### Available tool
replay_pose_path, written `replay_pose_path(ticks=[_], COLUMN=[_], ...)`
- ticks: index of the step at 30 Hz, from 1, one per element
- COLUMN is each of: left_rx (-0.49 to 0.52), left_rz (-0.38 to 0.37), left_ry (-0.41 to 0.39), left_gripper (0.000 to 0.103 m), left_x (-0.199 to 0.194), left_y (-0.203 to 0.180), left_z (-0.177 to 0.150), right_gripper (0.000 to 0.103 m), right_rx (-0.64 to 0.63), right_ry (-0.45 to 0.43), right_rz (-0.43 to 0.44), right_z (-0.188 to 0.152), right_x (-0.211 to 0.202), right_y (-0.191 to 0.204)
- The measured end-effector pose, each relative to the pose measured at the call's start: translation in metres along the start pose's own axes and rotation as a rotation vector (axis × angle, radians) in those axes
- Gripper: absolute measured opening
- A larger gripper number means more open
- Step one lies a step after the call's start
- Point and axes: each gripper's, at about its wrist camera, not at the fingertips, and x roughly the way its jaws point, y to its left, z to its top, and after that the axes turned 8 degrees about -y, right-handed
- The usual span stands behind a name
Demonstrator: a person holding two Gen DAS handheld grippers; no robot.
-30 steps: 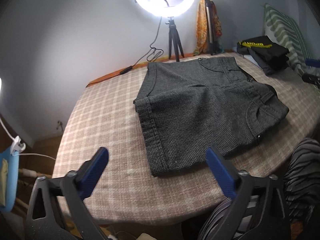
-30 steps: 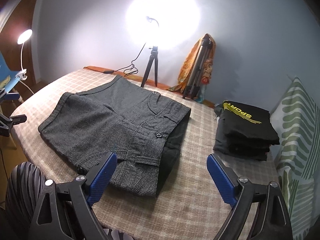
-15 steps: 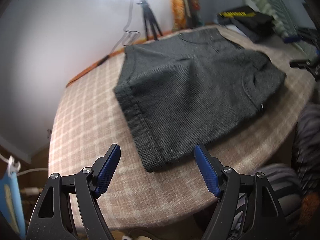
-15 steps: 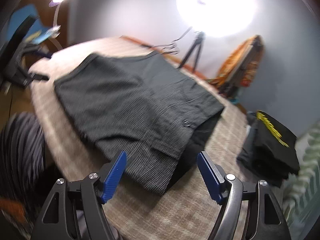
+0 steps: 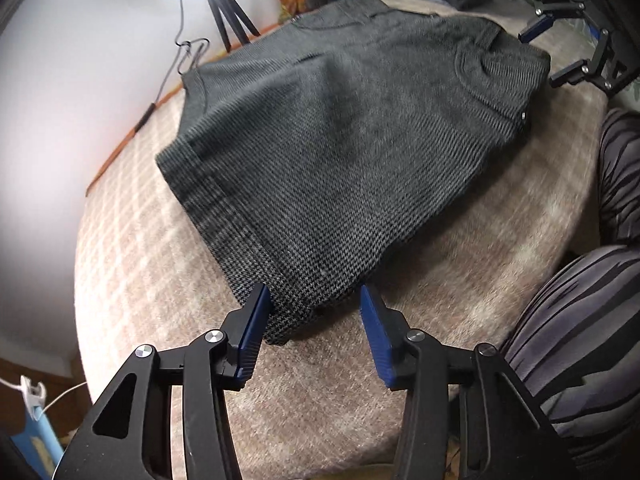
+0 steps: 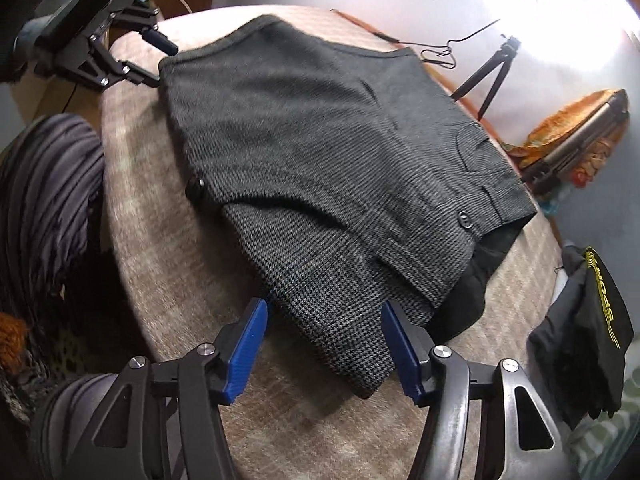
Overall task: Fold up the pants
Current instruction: 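Close the left gripper on the shorts hem while the right gripper grasps the other corner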
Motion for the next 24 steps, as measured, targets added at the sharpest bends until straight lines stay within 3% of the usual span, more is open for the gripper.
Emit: replay_pose_path(ticks=[12,14,20,24], left_rx=[0.045,0.057,-0.005,-0.068], left_rz=[-0.003,0.003,-0.014,-0.076], left_ry=[-0.030,-0.034,-0.062,-0.097], left_gripper=[0.047,0.048,0.033,0.010], left_x=[0.011,0.012,0.016,0.014], left_y=[-0.002,-0.002,0.009,0.020], left_z=[-0.002,-0.001,0.005,0.010], right_gripper=[0.060,0.056,0.040,0.029], right_rx=[-0.069,-0.073,-0.074,-0.072], right_ry=[0.061,0.066,0.068,0.056], right_rz=[-0.024,-0.047,-0.074,-0.091], right_z=[-0.008,-0.007,-0.005,-0.003], right_x=[0.023,0.027,0.028,0.024], right_y=[0.005,0.004,0.005,0.006])
